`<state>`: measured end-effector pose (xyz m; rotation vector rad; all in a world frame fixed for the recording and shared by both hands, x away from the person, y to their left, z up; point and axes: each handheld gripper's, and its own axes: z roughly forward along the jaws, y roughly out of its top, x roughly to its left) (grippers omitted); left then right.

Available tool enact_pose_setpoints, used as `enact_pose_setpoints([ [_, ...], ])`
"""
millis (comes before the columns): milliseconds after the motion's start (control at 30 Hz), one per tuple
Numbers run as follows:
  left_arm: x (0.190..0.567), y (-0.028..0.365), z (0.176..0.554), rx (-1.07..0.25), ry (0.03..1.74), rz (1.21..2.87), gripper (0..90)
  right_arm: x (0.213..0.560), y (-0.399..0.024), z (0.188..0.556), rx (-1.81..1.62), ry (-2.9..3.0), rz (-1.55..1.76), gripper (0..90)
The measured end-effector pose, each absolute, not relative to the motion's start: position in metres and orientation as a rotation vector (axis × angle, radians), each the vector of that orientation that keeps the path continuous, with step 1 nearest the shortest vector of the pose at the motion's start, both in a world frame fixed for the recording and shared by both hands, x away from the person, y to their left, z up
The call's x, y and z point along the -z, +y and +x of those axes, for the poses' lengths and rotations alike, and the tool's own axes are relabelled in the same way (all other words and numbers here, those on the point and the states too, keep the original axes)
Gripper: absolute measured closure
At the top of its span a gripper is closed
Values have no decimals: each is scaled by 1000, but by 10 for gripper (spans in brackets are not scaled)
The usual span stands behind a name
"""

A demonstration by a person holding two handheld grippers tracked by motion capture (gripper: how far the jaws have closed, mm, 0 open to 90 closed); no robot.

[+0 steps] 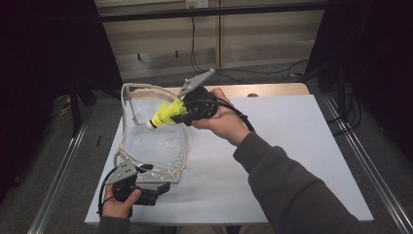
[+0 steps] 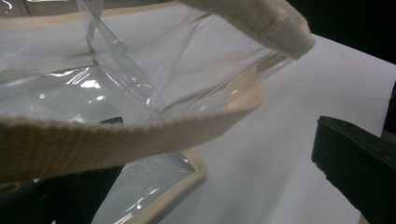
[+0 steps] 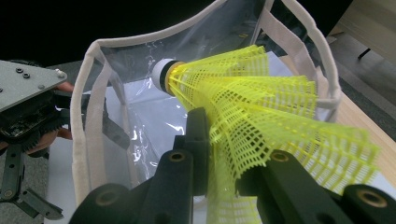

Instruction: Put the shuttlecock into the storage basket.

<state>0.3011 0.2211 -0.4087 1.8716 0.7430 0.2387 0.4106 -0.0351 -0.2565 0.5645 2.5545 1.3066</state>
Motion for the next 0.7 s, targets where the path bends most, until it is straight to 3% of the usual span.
enact_pose_setpoints([
  [700, 409, 221, 301, -237, 743, 1871, 33, 276, 9, 408, -1249, 2626, 482, 799],
])
